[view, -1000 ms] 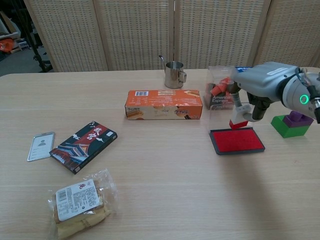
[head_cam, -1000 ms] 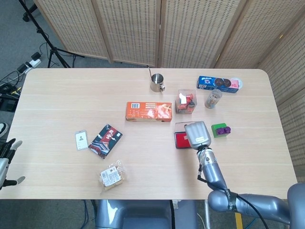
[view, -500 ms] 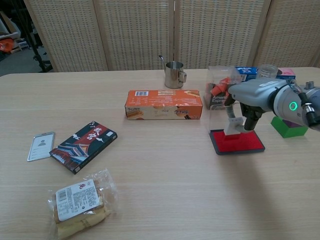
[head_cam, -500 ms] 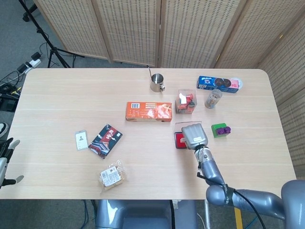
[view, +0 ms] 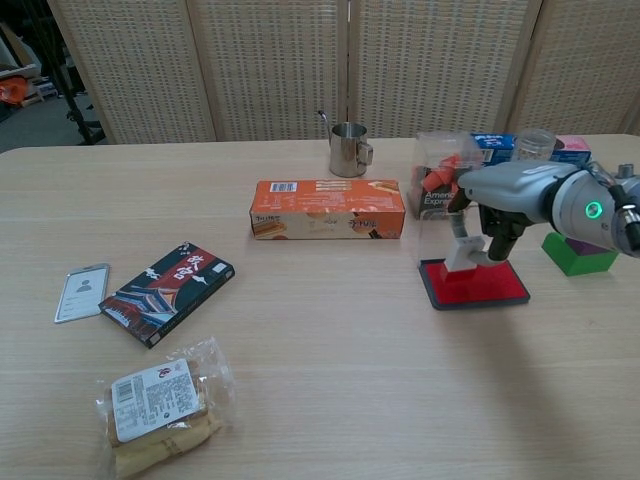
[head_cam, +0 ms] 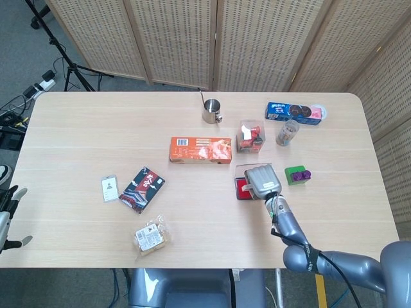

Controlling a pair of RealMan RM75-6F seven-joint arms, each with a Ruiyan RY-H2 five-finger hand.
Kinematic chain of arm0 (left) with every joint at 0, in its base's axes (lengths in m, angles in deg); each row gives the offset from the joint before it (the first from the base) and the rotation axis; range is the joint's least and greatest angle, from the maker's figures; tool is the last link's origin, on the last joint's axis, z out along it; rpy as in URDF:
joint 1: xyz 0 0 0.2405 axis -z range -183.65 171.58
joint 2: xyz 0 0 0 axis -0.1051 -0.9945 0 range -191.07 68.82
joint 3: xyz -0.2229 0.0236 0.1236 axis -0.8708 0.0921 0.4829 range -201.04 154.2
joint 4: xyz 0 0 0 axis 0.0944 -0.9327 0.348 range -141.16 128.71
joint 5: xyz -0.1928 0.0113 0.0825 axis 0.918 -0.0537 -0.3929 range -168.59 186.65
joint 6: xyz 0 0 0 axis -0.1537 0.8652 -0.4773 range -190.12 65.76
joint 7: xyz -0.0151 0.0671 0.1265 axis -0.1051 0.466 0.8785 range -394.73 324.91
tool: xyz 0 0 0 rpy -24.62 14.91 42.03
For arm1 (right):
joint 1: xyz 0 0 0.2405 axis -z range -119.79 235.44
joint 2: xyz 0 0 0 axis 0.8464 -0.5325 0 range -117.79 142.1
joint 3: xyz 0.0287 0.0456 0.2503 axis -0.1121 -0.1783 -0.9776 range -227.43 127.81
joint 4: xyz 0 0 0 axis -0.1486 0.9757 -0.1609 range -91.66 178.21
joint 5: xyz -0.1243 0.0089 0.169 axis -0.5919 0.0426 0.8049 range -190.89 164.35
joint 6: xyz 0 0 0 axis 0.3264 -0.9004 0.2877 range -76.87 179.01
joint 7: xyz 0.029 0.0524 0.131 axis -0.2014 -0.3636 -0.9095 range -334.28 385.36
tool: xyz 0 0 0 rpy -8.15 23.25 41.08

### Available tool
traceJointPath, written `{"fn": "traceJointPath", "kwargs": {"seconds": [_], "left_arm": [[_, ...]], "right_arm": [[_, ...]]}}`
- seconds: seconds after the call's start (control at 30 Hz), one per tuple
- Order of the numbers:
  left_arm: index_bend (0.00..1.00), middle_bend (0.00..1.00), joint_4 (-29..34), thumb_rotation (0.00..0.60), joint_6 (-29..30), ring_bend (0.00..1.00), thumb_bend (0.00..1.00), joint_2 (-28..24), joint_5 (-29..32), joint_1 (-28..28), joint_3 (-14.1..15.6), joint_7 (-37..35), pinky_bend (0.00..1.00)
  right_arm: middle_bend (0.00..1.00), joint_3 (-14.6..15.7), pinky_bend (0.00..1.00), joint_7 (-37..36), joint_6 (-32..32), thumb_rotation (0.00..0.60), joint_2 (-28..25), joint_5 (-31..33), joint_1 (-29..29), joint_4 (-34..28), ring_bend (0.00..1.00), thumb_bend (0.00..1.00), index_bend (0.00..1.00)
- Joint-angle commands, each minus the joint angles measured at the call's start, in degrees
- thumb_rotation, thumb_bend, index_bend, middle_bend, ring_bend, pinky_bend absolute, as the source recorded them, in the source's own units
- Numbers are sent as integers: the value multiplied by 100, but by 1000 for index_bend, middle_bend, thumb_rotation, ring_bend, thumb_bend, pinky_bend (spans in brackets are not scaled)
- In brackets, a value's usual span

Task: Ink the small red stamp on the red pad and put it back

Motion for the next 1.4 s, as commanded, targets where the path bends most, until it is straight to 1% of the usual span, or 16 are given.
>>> {"fn": "traceJointPath", "kwargs": {"seconds": [0.03, 1.03, 1.4], "left_arm": [[0, 0, -3, 600, -2, 0, 0, 0, 6, 0, -1, -5, 0], [0, 0, -33, 600, -12, 0, 0, 25, 10, 25, -8, 4, 0], [0, 0, -32, 600, -11, 0, 0, 7, 1, 25, -6, -42, 0]], "right_arm": [[1000, 32, 1000, -41, 2, 600, 37, 12, -27, 68, 1000, 466, 563], [1000, 260, 1000, -495, 144, 600, 231, -21, -57, 581, 1000, 466, 563], [1000, 344, 1000, -556, 176, 600, 305, -64, -39, 654, 1000, 466, 563]]}}
